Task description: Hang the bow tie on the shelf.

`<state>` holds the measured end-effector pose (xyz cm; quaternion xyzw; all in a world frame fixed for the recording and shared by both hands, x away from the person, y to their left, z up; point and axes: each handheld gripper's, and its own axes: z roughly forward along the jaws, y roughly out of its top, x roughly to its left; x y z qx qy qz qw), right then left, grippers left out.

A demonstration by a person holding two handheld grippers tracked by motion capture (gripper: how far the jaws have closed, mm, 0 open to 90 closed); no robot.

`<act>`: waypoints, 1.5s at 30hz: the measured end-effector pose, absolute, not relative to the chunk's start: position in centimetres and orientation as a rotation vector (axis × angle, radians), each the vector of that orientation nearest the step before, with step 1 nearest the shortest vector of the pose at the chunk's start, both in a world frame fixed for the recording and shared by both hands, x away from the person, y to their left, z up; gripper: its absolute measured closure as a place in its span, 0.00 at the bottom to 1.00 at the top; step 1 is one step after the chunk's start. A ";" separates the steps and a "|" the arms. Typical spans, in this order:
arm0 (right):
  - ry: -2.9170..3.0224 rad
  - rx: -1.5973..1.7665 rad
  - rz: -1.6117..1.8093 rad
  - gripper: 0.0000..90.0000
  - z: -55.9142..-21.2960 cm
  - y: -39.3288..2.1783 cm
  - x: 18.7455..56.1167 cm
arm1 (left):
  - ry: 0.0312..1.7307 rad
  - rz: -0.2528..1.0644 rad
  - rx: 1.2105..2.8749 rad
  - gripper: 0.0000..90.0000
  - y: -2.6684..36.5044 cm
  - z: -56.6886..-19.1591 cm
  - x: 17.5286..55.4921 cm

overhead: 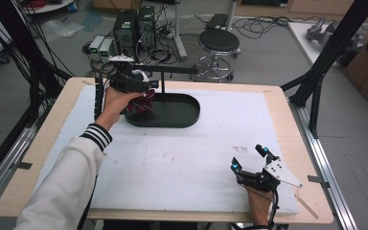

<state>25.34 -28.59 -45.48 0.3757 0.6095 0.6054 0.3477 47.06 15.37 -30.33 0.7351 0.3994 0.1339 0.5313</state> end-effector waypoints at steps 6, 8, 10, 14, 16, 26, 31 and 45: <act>1.585 0.978 1.568 0.01 -45.5 -28.6 25.3 | 0.932 0.364 1.755 0.19 15.5 -31.3 46.6; 1.585 0.977 1.566 0.01 -45.5 -28.6 25.3 | 0.926 0.375 1.749 0.19 15.6 -31.6 46.3; 1.587 0.974 1.564 0.01 -45.5 -28.6 25.3 | 0.920 0.390 1.750 0.19 15.7 -31.9 46.0; 1.587 0.971 1.562 0.01 -45.5 -28.5 25.3 | 0.897 0.404 1.746 0.19 16.2 -32.4 45.4; 1.587 0.967 1.562 0.01 -45.5 -28.5 25.3 | 0.887 0.406 1.737 0.19 16.5 -32.7 44.9; 1.585 0.962 1.563 0.01 -45.5 -28.5 25.2 | 0.779 0.439 1.652 0.19 19.3 -34.3 41.5; 1.573 0.950 1.567 0.01 -45.5 -28.5 25.1 | 0.747 0.494 1.600 0.19 21.6 -35.4 39.2; 1.570 0.948 1.561 0.01 -45.5 -28.5 25.1 | 0.721 0.577 1.536 0.19 28.1 -39.3 33.6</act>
